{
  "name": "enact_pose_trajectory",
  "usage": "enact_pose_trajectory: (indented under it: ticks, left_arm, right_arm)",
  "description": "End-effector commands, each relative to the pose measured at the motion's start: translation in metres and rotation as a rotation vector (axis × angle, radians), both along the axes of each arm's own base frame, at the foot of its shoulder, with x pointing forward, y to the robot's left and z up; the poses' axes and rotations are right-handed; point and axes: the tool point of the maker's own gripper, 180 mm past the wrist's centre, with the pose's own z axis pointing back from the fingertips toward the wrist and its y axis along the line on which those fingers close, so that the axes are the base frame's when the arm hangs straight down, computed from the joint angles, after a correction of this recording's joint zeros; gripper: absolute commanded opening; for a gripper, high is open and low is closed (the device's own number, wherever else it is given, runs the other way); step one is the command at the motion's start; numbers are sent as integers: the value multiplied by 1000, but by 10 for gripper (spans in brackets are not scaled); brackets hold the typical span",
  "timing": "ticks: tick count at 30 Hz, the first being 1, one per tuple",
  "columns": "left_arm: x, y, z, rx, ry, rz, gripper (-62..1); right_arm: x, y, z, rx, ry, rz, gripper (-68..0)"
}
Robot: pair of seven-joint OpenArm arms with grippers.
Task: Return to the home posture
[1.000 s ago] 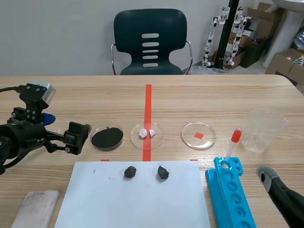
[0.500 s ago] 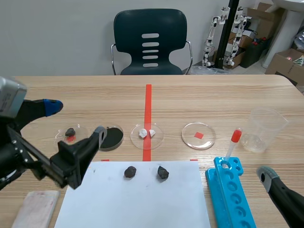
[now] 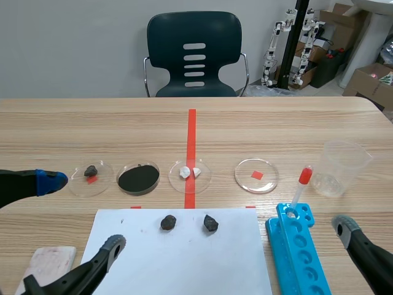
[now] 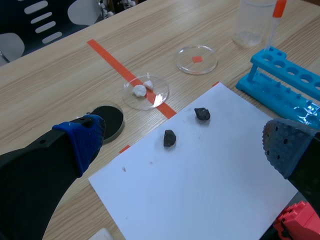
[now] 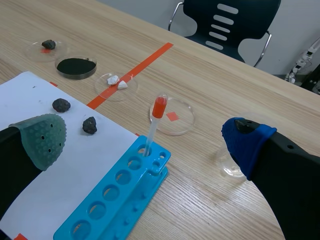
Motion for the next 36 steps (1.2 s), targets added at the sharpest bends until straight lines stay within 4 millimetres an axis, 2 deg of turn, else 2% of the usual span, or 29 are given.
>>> enact_pose_trajectory:
  ticks: [1, 5, 36]
  left_arm:
    - [0, 0, 6, -25, -11, 11, 14]
    - [-6, 4, 0, 15, 4, 7, 14]
    - [-6, 4, -1, 18, 2, 6, 14]
  right_arm:
    - [4, 2, 9, 13, -34, 9, 4]
    - [4, 2, 9, 13, -34, 9, 4]
    - [4, 2, 9, 13, -34, 9, 4]
